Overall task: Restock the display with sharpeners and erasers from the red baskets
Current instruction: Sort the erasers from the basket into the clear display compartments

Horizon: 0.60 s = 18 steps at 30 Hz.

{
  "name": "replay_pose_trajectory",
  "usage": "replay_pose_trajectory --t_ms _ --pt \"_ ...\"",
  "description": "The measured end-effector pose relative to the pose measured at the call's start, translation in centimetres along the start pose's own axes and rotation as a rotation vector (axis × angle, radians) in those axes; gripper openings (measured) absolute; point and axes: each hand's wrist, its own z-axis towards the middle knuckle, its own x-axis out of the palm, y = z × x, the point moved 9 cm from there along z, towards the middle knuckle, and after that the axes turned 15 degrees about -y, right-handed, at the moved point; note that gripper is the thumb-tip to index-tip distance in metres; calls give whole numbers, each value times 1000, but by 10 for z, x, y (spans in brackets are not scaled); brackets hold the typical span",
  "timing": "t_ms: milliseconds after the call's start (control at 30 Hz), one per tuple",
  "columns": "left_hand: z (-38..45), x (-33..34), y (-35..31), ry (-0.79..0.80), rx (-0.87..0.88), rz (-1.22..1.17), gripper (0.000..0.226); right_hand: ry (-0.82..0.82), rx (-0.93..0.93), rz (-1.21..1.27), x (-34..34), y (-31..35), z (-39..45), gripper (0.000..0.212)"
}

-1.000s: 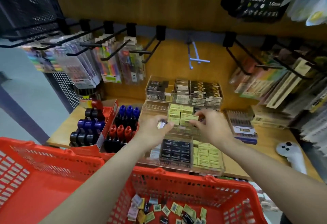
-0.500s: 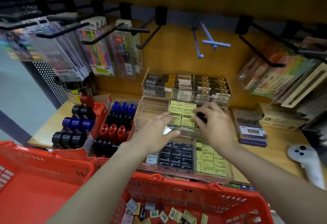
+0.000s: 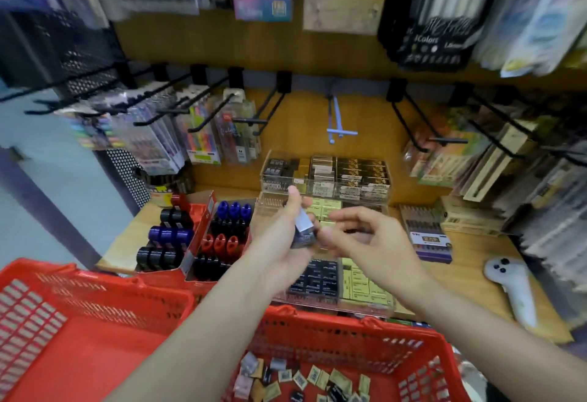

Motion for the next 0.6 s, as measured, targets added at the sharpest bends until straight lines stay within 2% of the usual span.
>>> replay_pose_trajectory --t_ms 67,133,200,300,400,467,600 --pt "-31 3 10 50 -25 -43 38 -15 -51 -27 -5 20 -24 36" --pt "-56 4 21 100 -51 -81 39 -39 -138 -85 -9 35 -42 40" --pt "-71 3 28 114 -54 -119 38 -51 -213 -133 -12 44 -55 38" --pt "-84 -1 33 109 -84 -180 41 -35 -294 -199 -10 48 -67 24" --pt "-93 -1 34 193 -127 -162 34 -59 -282 -210 -14 49 -67 24" --pt "-93 0 31 234 -108 -107 38 -55 -280 -213 -14 51 -64 24" --pt "-74 0 16 188 17 -77 38 -60 -286 -215 -13 51 -50 24"
